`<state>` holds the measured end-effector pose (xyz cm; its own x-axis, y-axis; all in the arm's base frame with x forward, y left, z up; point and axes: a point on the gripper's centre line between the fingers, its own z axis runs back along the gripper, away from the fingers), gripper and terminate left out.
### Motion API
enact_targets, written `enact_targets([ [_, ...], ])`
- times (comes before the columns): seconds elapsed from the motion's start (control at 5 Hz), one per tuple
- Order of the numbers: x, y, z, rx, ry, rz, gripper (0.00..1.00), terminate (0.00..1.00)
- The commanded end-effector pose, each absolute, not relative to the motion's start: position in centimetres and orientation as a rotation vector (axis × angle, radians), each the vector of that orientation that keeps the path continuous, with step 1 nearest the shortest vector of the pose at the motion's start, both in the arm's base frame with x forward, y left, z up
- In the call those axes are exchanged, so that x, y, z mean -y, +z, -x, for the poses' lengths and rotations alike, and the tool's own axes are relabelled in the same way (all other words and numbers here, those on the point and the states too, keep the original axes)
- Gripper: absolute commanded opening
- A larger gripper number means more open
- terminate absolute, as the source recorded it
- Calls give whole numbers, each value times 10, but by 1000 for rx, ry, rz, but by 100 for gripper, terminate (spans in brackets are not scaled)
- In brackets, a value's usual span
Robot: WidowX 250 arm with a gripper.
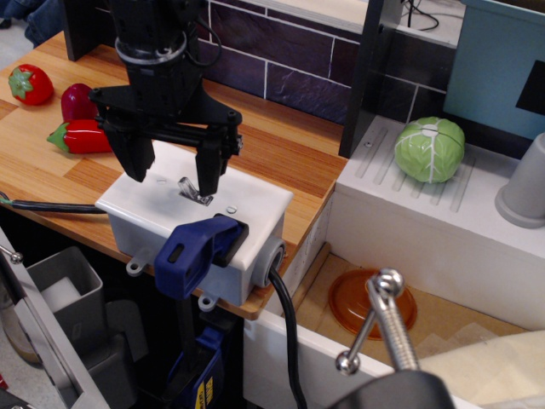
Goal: Move light switch to the right
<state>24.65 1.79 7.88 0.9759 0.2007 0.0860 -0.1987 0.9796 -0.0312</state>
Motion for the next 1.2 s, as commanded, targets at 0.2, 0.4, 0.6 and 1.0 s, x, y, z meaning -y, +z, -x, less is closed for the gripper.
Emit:
enact_targets([
  [0.2, 0, 78, -264, 91, 234, 51, 100, 0],
  [0.4, 10, 74, -257, 79, 246, 79, 100, 0],
  [0.6, 19, 76, -259, 38, 243, 87, 100, 0],
  [1.0, 24, 85, -258, 68, 228, 109, 100, 0],
])
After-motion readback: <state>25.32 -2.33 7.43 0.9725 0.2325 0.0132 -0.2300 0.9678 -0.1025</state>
